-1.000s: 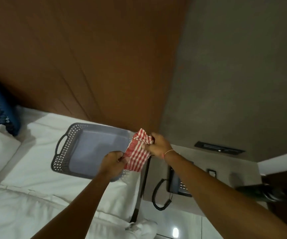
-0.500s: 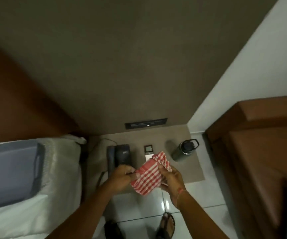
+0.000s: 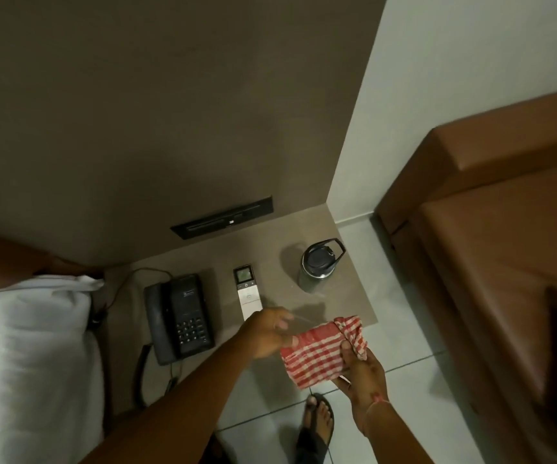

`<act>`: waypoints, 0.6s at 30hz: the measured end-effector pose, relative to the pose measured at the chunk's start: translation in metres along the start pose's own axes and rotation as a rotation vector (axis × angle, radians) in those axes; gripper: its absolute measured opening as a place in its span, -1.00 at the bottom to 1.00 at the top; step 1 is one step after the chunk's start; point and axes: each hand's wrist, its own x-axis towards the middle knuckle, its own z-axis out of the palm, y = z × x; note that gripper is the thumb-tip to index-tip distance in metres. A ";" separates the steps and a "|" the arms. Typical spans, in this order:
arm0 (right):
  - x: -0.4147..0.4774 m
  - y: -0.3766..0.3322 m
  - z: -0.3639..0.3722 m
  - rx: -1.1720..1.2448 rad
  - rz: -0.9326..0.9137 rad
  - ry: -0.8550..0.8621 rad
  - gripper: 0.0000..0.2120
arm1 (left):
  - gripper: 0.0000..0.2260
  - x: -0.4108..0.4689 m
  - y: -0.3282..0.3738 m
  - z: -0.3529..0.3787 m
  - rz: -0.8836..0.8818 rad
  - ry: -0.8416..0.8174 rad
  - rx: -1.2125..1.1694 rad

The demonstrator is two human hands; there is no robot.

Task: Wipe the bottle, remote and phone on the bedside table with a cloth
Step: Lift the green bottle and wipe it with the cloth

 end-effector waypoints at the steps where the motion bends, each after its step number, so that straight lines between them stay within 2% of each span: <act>1: 0.005 -0.002 -0.004 0.003 -0.003 0.003 -0.81 | -0.26 0.008 0.005 -0.004 0.020 0.037 -0.010; 4: 0.016 -0.004 -0.015 0.002 -0.006 0.032 -0.80 | 0.09 0.031 0.027 -0.016 0.102 0.146 0.070; 7: 0.027 -0.006 -0.027 0.001 -0.010 0.075 -0.82 | 0.16 0.053 0.051 -0.019 0.248 0.227 0.165; 10: 0.036 -0.005 -0.038 0.008 -0.015 0.102 -0.82 | 0.11 0.073 0.064 -0.014 0.334 0.297 0.195; 14: 0.042 -0.004 -0.051 0.013 -0.041 0.132 -0.88 | -0.20 0.090 0.072 -0.010 0.426 0.435 0.102; 18: 0.039 -0.003 -0.056 0.000 -0.071 0.176 -0.79 | -0.31 0.088 0.080 -0.015 0.457 0.426 0.019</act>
